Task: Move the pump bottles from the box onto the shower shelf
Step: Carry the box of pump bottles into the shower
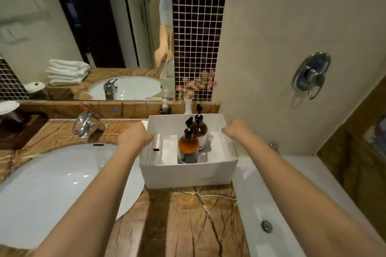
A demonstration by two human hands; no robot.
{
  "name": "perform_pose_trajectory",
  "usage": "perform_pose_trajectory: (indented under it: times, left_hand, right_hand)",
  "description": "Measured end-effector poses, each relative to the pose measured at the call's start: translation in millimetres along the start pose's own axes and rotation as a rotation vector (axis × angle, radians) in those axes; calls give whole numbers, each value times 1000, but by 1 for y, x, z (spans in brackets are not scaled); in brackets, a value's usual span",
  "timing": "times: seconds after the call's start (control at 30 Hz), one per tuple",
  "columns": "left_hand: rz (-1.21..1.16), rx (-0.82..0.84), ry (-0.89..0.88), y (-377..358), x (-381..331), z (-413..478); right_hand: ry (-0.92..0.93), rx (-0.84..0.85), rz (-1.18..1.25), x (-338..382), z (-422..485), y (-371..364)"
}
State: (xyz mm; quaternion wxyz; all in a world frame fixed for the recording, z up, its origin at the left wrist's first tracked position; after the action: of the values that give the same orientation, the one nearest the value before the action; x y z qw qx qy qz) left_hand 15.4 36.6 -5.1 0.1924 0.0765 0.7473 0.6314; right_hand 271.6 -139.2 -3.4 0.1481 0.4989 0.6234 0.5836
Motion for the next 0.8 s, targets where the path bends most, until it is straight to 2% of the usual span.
perform_pose_trajectory:
  times: [0.17, 0.53, 0.8]
  left_hand:
    - [32, 99, 5, -35, 12, 9]
    - [40, -79, -42, -50, 8, 18]
    - [13, -75, -84, -45, 10, 21]
  right_hand:
    - [-42, 10, -4, -5, 9, -27]
    - [-63, -120, -92, -20, 21, -47]
    - [7, -134, -108, -18, 21, -38]
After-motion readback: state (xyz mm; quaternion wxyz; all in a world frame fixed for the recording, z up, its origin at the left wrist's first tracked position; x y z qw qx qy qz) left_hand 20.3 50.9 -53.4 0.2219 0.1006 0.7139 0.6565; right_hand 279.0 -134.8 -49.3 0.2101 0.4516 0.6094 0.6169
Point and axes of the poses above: each hand's wrist, its own z-axis towards the middle knuckle, its own y-axis out of the back of the hand, x = y × z, the point moved 4 cm from there along z, towards the middle knuckle, and after that the axes turned 4 degrees about z, right-handed, at the moved point
